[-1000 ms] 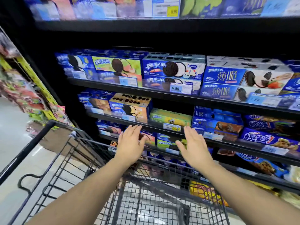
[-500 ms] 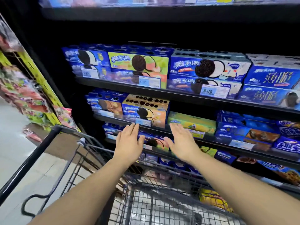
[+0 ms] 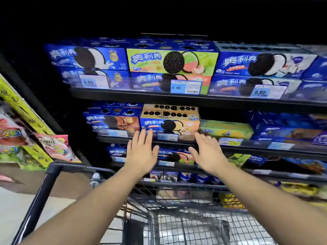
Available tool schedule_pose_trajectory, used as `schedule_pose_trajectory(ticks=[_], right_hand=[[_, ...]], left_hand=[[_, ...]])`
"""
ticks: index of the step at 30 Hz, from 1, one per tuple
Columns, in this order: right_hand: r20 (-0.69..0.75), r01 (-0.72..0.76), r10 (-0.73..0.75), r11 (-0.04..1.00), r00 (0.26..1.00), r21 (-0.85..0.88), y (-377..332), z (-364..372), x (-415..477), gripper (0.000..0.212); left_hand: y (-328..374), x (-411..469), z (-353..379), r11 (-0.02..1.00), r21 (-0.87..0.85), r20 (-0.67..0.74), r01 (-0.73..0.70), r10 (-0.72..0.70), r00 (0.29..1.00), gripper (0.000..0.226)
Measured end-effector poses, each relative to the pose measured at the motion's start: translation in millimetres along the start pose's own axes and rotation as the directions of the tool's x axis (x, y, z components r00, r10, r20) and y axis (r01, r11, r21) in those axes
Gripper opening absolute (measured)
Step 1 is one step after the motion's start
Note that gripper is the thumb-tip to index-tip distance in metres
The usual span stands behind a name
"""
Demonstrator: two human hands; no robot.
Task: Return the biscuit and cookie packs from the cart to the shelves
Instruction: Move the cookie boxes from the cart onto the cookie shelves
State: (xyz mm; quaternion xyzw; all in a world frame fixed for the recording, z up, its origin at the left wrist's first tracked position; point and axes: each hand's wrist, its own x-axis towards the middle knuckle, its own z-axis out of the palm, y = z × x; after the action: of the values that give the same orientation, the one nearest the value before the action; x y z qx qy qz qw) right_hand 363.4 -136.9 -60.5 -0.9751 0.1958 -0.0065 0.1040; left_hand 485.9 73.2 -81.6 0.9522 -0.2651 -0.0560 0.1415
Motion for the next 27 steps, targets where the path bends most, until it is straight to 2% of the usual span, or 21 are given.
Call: schedule_pose_trajectory(ticks=[10, 15, 24, 27], right_hand=[[-0.021, -0.013, 0.013, 0.999, 1.000, -0.034, -5.3, 1.3, 5.2, 0.050], [-0.069, -0.013, 0.012, 1.000, 0.998, -0.019, -15.2, 3.3, -6.0, 0.060], [-0.003, 0.200, -0.200, 0.980, 0.980, 0.015, -70.7, 27.3, -5.4, 0.063], [-0.002, 0.217, -0.217, 0.976, 0.976, 0.031, -79.4, 36.0, -0.4, 0.062]], left_hand=[[-13.2, 0.7, 4.6, 1.000, 0.005, -0.042, -0.029, 0.029, 0.999, 0.065], [-24.8, -4.0, -8.3, 1.000, -0.009, -0.063, -0.004, 0.003, 0.998, 0.066], [-63.5, 7.4, -28.5, 0.989, -0.025, -0.056, 0.145, -0.146, 0.988, 0.065], [-75.2, 10.1, -27.6, 0.971, -0.124, -0.062, 0.203, -0.212, 0.975, 0.066]])
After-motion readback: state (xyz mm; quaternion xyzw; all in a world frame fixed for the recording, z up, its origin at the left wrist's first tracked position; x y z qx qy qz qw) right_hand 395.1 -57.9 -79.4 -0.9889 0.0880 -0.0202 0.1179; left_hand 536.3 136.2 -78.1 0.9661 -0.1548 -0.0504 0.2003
